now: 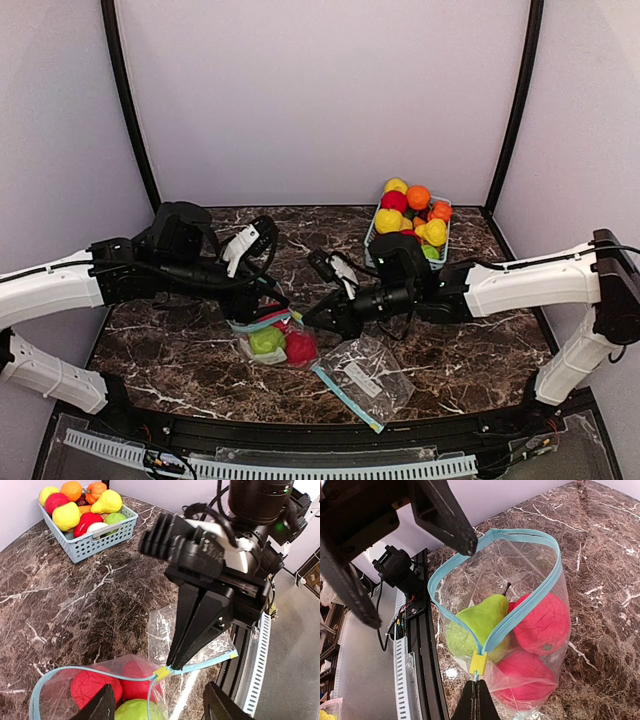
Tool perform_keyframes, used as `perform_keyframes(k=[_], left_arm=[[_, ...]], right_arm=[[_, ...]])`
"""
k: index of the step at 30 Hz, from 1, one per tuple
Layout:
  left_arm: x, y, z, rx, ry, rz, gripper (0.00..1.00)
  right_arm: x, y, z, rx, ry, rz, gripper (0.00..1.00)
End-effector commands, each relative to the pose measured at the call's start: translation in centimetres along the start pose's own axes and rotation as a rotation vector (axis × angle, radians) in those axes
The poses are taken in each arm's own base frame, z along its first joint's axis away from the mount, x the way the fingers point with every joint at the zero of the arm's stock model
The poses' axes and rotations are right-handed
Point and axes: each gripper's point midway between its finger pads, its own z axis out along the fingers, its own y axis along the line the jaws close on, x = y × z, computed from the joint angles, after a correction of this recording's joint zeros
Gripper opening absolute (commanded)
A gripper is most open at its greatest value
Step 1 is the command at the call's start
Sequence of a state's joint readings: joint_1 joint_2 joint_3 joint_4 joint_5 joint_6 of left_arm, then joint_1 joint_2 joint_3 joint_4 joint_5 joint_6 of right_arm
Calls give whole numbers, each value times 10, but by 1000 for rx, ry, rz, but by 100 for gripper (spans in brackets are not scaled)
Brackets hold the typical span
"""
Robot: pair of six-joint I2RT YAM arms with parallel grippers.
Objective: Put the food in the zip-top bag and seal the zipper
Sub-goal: Pass from the left arm to the right, then hold the zipper from the zipper food storage bag.
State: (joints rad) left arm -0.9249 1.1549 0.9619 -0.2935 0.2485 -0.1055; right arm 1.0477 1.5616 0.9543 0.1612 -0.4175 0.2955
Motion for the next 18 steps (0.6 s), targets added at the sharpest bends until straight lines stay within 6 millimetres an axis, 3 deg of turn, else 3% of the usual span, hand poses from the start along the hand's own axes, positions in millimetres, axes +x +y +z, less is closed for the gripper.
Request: perform_keyframes(k=[1,7,18], left_arm=[[7,-12,6,81,73,181,63],[8,-26,27,204,94,274,60],[10,-16,50,285,108,245,48]], right_arm=[[-7,2,-10,-42,-16,-23,0],[-10,2,-13,-56,-20,-20,0],[-10,1,-16,-55,-22,-6,0]])
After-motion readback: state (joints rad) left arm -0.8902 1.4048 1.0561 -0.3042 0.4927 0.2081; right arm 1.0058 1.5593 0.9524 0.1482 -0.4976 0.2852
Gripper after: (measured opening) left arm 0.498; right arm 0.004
